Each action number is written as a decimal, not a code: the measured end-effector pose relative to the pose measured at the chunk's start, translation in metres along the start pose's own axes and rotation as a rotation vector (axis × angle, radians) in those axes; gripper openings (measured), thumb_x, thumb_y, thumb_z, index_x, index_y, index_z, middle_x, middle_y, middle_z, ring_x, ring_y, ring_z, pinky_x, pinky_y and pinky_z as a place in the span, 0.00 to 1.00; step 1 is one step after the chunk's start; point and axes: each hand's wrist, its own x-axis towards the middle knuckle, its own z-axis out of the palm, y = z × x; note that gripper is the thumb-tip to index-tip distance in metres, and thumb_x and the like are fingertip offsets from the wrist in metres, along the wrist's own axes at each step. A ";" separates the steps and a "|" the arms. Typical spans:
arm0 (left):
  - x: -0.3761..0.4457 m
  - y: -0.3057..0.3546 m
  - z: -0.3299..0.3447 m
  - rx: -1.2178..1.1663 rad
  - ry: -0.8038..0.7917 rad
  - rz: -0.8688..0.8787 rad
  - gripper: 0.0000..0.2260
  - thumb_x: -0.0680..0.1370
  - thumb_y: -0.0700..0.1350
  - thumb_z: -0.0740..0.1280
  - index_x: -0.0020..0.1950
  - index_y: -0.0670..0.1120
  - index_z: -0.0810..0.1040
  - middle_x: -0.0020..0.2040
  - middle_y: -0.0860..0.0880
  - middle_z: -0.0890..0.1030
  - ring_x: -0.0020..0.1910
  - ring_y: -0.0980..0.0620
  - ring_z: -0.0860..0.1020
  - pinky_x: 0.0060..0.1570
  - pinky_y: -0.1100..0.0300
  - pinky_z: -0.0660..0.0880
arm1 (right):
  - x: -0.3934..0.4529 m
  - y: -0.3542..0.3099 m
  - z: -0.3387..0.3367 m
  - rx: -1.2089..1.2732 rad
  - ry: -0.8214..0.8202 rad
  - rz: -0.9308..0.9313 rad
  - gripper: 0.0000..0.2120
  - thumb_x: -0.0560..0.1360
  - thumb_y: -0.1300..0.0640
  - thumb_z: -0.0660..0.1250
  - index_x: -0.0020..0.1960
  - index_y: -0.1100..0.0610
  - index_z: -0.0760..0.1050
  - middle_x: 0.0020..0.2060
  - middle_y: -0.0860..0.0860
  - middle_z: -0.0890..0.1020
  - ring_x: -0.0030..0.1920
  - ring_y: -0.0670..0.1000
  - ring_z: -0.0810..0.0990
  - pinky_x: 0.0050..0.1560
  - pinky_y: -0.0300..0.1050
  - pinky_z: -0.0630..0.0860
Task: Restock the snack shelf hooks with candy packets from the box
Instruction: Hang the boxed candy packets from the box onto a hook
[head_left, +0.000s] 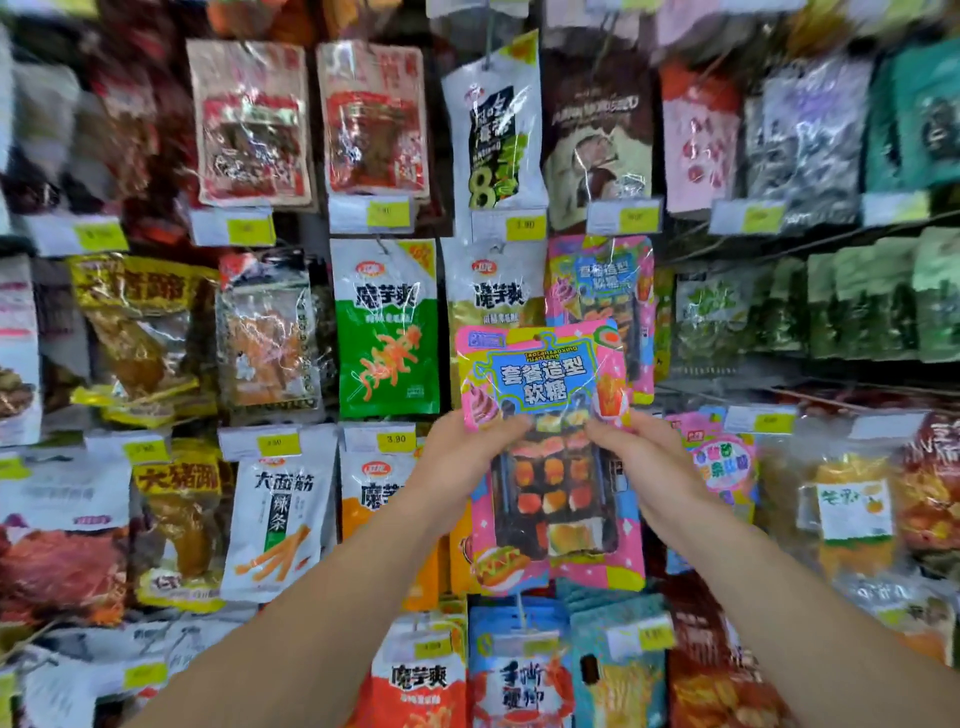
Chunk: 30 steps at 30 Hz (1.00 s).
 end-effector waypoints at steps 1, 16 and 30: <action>0.006 0.002 0.002 0.007 -0.001 0.018 0.08 0.76 0.42 0.71 0.54 0.47 0.82 0.50 0.55 0.85 0.51 0.58 0.82 0.56 0.60 0.75 | 0.006 -0.003 -0.002 -0.022 -0.011 -0.019 0.43 0.55 0.32 0.77 0.65 0.50 0.75 0.62 0.49 0.80 0.62 0.52 0.78 0.65 0.57 0.72; 0.113 0.018 0.057 0.128 0.126 0.148 0.01 0.76 0.43 0.72 0.44 0.49 0.83 0.41 0.57 0.85 0.38 0.66 0.81 0.35 0.74 0.73 | 0.121 -0.082 -0.064 -0.732 0.200 -0.616 0.19 0.76 0.55 0.67 0.64 0.58 0.69 0.52 0.51 0.75 0.54 0.54 0.76 0.48 0.43 0.68; 0.168 0.024 0.089 0.189 0.210 0.165 0.08 0.71 0.49 0.75 0.47 0.47 0.84 0.46 0.51 0.86 0.51 0.49 0.83 0.62 0.46 0.75 | 0.219 -0.135 -0.083 -1.345 0.163 -0.936 0.39 0.72 0.60 0.66 0.79 0.52 0.52 0.79 0.46 0.54 0.76 0.55 0.55 0.75 0.52 0.58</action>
